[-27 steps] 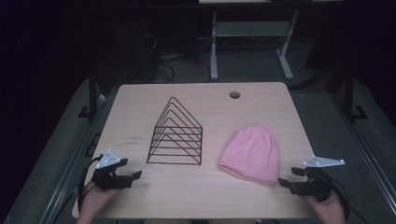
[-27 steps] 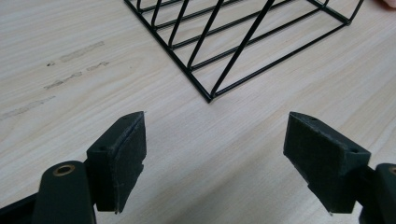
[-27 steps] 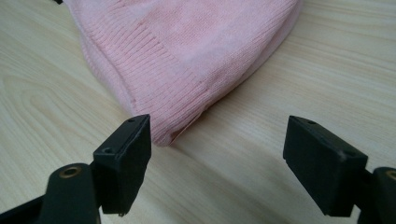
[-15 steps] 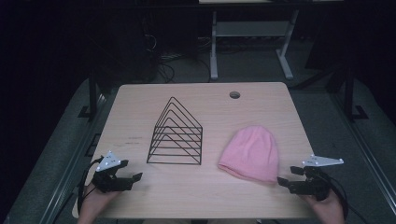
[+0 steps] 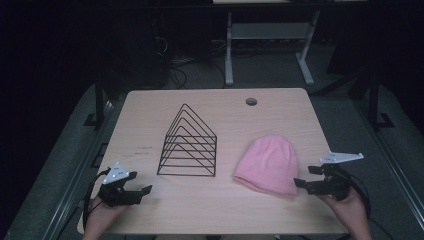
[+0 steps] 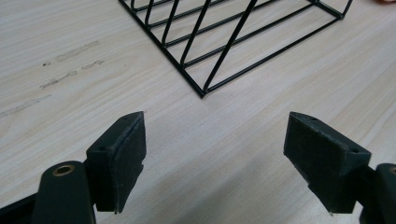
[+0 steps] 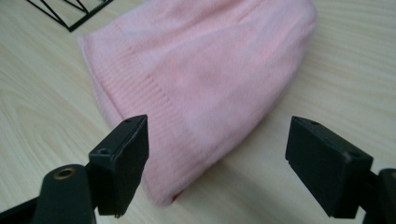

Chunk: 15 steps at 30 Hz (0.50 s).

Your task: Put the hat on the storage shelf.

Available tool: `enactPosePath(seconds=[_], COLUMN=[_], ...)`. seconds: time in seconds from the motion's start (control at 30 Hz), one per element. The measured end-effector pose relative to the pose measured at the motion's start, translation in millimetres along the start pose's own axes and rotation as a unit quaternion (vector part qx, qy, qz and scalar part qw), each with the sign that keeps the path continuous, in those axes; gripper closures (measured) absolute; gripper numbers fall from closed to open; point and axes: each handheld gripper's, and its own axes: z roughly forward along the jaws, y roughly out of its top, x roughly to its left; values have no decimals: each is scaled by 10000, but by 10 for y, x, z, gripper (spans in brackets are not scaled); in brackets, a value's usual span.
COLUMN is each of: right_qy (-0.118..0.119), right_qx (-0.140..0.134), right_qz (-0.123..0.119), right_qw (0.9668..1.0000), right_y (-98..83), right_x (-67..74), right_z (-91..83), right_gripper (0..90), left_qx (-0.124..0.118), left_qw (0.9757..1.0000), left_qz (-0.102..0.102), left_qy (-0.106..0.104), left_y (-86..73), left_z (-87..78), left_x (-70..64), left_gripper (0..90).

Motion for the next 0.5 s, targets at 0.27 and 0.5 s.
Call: enactPosePath(seconds=[0.27,0.5], right_qy=[109,88], right_qx=[278,549], right_qz=[-12,-54], right_qw=[9996,9984], right_y=[352,591], right_x=[-62,-134], right_z=[18,123], right_gripper=[192,188], left_qx=[-15,-40], left_qw=[10000,10000], left_qz=[18,-19], left_qy=[-68,-8], left_y=[0,-4], left_z=[11,-10], left_x=[12,37], left_gripper=[210,210])
